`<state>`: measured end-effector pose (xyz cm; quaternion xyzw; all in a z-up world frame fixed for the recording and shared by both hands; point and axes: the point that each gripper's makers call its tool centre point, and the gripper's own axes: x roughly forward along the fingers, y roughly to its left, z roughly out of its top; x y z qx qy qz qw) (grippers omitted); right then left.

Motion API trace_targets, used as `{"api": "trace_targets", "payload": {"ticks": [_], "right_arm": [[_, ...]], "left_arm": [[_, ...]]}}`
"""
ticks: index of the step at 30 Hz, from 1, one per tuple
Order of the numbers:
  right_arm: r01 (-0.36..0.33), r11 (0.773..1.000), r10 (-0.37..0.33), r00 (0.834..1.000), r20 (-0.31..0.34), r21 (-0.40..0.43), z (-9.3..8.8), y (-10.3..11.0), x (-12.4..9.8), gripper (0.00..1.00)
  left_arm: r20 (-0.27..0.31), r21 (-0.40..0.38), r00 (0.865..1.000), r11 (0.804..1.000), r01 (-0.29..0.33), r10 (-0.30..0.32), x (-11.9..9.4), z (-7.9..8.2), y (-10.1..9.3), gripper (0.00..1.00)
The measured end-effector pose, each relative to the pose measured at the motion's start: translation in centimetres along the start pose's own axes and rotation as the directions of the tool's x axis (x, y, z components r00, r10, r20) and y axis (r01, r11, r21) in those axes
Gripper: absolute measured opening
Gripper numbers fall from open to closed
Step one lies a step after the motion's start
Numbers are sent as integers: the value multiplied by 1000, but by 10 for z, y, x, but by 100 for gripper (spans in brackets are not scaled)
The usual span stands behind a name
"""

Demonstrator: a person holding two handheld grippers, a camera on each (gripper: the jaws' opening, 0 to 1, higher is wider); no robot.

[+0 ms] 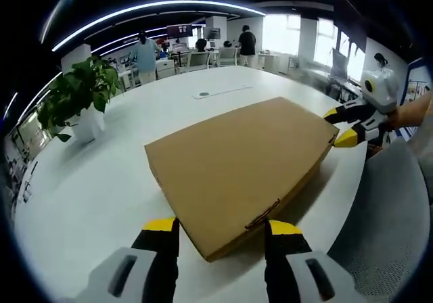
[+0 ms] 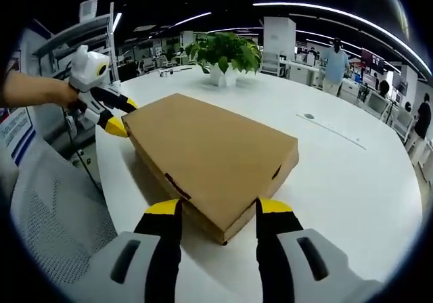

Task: Operate the shoe box by opening the lid, removing the specified soft item, and placing it in the target area until the item is outside and the box remains undamaged.

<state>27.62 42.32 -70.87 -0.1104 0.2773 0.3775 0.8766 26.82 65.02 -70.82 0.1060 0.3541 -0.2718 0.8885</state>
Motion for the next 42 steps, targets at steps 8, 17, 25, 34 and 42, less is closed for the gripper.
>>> {"api": "trace_targets", "payload": {"ticks": [8,17,25,34,42], "right_arm": [[-5,1000,5,1000,0,-14,-1,2,0,40],[-15,1000,15,1000,5,7,1,2,0,41],[-25,1000,25,999,28,9,8,5,-5,45],[-26,1000,27,997,74,-11,26,6,-17,47],[-23,1000,25,993,115,-17,43,7,-24,51]], "left_arm": [[-2,8,1000,1000,-4,5,0,-1,-1,51],[-16,19,1000,1000,-18,18,0,-2,-1,52],[-20,42,999,999,-29,30,-4,1,-1,53],[10,50,1000,998,-28,27,-17,16,-3,57],[48,62,998,997,-51,48,-27,32,-1,58]]}}
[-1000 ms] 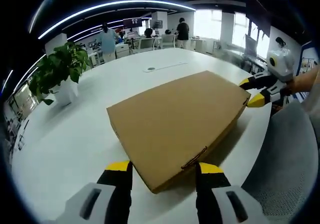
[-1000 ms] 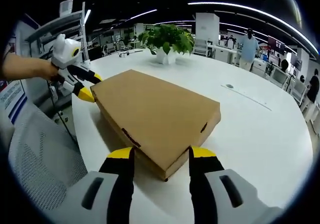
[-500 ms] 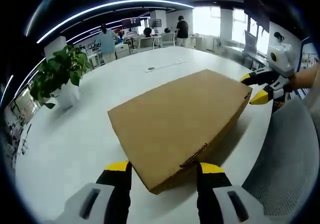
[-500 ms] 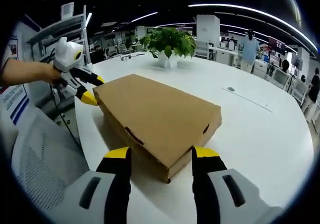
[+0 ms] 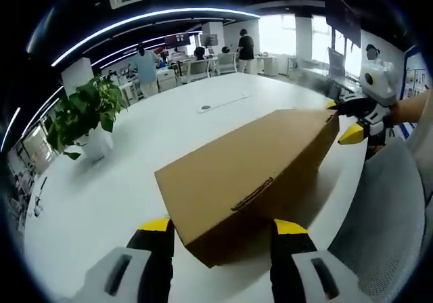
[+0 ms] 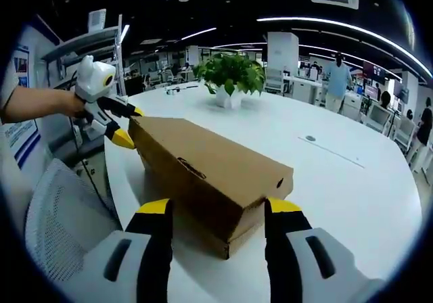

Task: Operate the shoe box by opening the lid, removing the specified soft item, and placing it in the target area until the item is outside and the box remains undamaged.

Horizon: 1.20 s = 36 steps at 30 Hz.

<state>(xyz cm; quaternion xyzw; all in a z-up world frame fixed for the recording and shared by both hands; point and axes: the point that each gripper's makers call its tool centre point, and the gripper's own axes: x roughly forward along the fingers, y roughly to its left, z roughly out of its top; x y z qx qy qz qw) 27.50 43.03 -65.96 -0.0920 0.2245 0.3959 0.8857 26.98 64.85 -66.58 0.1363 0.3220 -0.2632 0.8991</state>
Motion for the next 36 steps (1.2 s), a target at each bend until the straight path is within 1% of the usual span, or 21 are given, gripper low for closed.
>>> {"api": "trace_targets", "payload": {"ticks": [4,10,16,21,25,36], "right_arm": [[3,1000,-2,1000,24,-9,12,-3,-2,52],[12,1000,-10,998,60,-23,28,-9,-3,54],[19,999,-16,996,89,-30,45,-18,-1,54],[25,999,-21,994,106,-38,56,-26,2,54],[29,998,-23,993,116,-49,64,-32,5,54],[36,998,-28,991,132,-56,81,-47,14,55]], "left_arm": [[48,-33,999,999,-6,7,-5,13,2,60],[90,-34,995,999,-34,37,-7,30,7,61],[147,-83,987,995,-60,72,-9,50,20,58],[165,-85,981,993,-85,98,-7,62,30,55],[177,-96,977,990,-103,119,-6,70,38,50],[203,-134,959,976,-170,195,2,91,70,32]]}}
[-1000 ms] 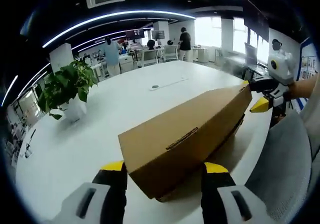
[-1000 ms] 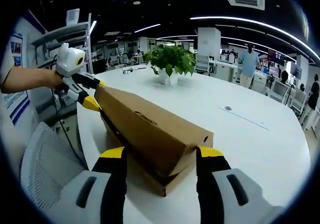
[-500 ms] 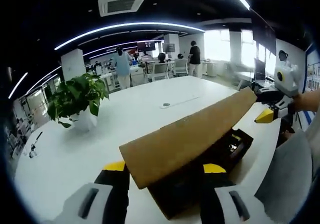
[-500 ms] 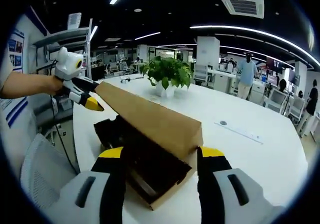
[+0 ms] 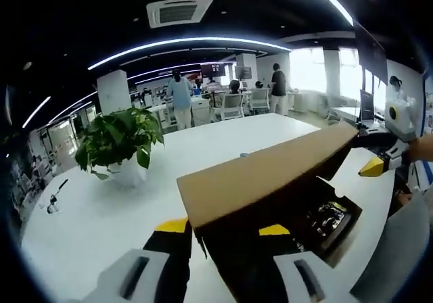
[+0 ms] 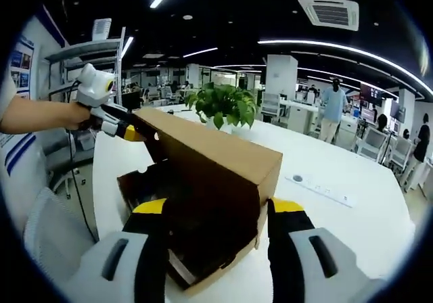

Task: Operate the shoe box by opening the lid, removing the specified soft item, and placing it in the target area until the item is outside and the box remains undamaged.

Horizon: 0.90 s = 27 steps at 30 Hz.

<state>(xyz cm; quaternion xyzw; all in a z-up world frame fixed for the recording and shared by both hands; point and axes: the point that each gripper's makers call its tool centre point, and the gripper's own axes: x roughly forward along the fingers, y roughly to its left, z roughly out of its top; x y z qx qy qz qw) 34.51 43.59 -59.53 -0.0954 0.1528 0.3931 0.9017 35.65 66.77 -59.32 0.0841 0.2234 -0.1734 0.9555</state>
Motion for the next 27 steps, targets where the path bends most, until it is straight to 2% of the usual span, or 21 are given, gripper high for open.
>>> {"api": "trace_targets", "payload": {"ticks": [12,18,25,27], "right_arm": [[21,1000,-21,1000,15,-18,6,-17,11,51],[37,999,-36,999,23,-28,8,-26,15,46],[80,996,-79,996,30,-31,10,-44,17,29],[78,997,-78,997,15,-17,5,-47,17,26]], "left_arm": [[6,-10,998,998,-60,60,16,11,26,14],[8,-4,996,996,-84,84,22,14,36,6],[11,-6,995,995,-99,99,27,16,43,4],[13,-9,995,995,-101,101,28,17,43,3]]}}
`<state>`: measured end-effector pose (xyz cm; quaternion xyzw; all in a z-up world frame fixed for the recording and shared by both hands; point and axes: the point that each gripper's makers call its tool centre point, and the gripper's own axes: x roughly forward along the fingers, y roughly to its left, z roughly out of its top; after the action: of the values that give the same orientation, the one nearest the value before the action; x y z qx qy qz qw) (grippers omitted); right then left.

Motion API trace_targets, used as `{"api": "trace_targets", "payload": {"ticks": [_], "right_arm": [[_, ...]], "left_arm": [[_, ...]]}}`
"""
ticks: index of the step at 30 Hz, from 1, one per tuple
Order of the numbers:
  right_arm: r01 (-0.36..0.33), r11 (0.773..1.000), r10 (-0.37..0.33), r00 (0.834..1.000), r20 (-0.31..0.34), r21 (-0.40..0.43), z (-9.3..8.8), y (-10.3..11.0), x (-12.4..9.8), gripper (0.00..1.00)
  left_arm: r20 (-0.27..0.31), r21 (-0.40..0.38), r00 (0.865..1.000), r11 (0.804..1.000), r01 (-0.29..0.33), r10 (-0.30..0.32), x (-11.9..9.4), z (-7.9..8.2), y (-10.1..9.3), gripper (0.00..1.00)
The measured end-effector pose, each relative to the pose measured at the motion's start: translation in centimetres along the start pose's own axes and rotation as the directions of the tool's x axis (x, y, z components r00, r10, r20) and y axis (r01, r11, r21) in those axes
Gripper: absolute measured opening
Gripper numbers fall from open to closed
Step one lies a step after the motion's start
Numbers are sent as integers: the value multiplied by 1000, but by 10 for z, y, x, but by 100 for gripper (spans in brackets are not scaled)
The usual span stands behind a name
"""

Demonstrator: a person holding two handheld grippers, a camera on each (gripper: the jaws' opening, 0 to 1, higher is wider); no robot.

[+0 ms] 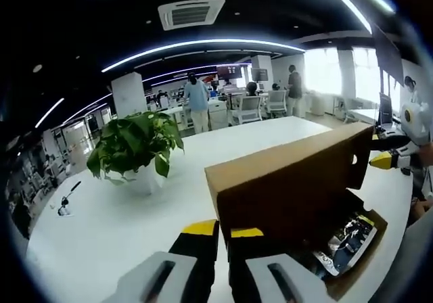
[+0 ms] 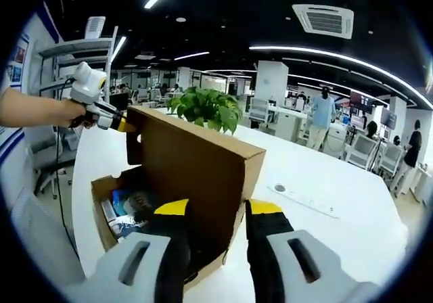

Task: Operate the shoe box by opening the lid, removing the specified soft item, and placing it in the target area until the item is outside and the box remains undamaged.

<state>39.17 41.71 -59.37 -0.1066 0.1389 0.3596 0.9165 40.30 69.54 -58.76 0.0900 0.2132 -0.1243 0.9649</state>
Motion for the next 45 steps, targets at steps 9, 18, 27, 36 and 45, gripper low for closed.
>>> {"api": "trace_targets", "payload": {"ticks": [9,18,27,36,45], "right_arm": [[30,1000,-29,995,-100,1,-41,-9,-1,15],[48,999,-48,989,-143,-4,-58,-15,10,8],[56,998,-54,984,-168,11,-67,-18,24,3],[67,998,-62,983,-172,22,-69,-22,30,3],[74,997,-71,983,-172,16,-70,-25,35,2]], "left_arm": [[6,-2,1000,1000,0,0,10,3,2,3],[5,-1,1000,1000,6,-6,22,6,6,4],[4,-7,1000,1000,11,-11,32,8,9,4],[-4,-9,1000,1000,16,-16,46,7,12,4],[-20,-21,1000,1000,19,-19,60,5,13,5]]}}
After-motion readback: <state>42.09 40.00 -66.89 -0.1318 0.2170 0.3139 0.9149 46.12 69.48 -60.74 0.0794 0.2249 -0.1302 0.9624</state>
